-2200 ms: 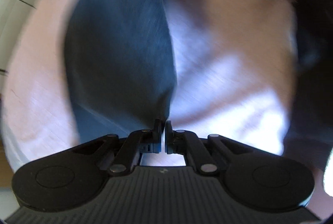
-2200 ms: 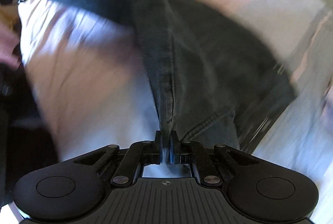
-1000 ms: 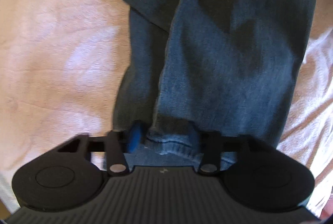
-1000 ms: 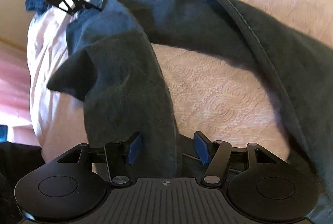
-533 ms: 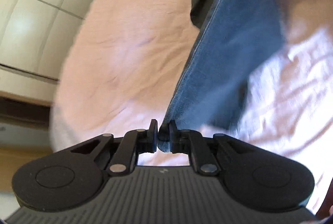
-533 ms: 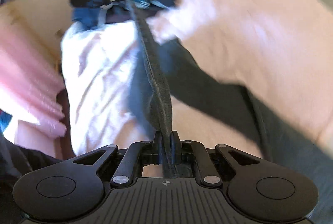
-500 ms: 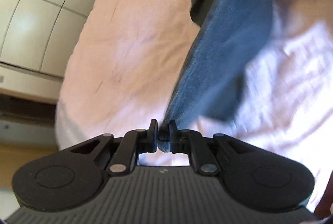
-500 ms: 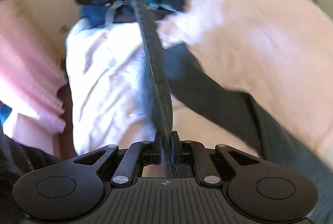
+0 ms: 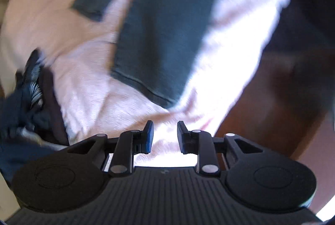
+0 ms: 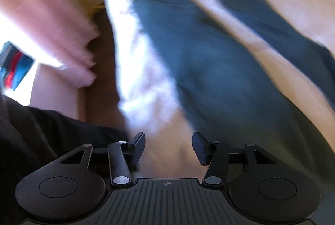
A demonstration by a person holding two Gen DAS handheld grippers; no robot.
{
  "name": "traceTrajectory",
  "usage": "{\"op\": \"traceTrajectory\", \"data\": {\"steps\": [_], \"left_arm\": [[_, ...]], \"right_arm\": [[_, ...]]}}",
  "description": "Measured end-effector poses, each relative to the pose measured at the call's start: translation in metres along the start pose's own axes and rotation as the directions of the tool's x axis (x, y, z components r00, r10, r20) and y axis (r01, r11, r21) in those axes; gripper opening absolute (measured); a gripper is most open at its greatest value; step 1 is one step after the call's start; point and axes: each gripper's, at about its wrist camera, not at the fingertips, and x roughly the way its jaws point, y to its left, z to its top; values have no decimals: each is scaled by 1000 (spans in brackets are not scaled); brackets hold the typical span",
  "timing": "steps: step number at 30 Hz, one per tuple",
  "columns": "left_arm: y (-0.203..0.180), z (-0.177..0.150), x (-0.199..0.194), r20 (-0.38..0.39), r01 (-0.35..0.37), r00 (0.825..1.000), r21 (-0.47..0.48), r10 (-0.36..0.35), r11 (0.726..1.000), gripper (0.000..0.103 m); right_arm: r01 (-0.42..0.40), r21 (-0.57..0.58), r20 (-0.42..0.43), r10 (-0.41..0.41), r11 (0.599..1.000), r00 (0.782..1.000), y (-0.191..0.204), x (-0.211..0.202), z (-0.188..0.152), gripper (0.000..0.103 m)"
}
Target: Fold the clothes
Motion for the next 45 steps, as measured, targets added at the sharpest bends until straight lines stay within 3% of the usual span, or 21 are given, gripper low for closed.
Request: {"op": "traceTrajectory", "data": {"steps": [3, 5, 7, 14, 17, 19, 24, 27, 28, 29, 33, 36, 38, 39, 41, 45], "left_arm": [[28, 16, -5, 76, -54, 995, -78, 60, 995, 28], [39, 37, -3, 137, -96, 985, -54, 102, 994, 37], [47, 59, 2, 192, -135, 972, -18, 135, 991, 38], [61, 127, 43, 276, -219, 939, 15, 206, 976, 44], [68, 150, 62, 302, -222, 929, -4, 213, 975, 49], [68, 160, 70, 312, -225, 925, -15, 219, 974, 49], [55, 172, 95, 300, -273, 924, 77, 239, 959, 46], [49, 172, 113, 291, -329, 916, 148, 277, 933, 37], [49, 171, 120, 289, -350, 911, 164, 294, 922, 23], [49, 169, 129, 284, -373, 906, 183, 314, 910, 0], [57, 151, 146, 313, -435, 876, 186, 367, 881, 0], [84, 129, 138, 331, -360, 885, 40, 328, 932, 0], [106, 118, 136, 341, -277, 896, -72, 285, 958, 7], [116, 116, 136, 351, -241, 897, -120, 269, 963, 9], [135, 119, 138, 350, -170, 906, -216, 238, 962, 31], [171, 132, 146, 405, 0, 898, -387, 170, 922, 38]], "right_arm": [[171, 155, -11, -171, 973, 985, -35, -20, -31, 54], [268, 267, -41, -267, 926, 963, -55, -31, -57, 54], [359, 372, -81, -355, 856, 931, -75, -43, -83, 54], [566, 423, -155, -559, 707, 814, -80, -66, -146, 55], [582, 434, -117, -597, 688, 794, -74, -64, -159, 55], [567, 438, -61, -606, 698, 793, -69, -60, -165, 55], [565, 405, 74, -641, 719, 764, -69, -53, -160, 55], [584, 361, 144, -662, 727, 736, -77, -51, -136, 55], [596, 341, 165, -670, 727, 723, -80, -50, -126, 55], [603, 330, 181, -676, 726, 714, -87, -47, -114, 55], [633, 299, 220, -697, 714, 682, -123, -22, -69, 55], [661, 246, 260, -706, 708, 659, -147, 4, -34, 56], [660, 230, 262, -699, 715, 665, -162, 21, -12, 56], [681, 200, 269, -708, 704, 653, -165, 30, -3, 56], [726, 121, 276, -725, 677, 631, -168, 49, 14, 57], [787, -3, 264, -759, 617, 595, -172, 81, 28, 65]]}}
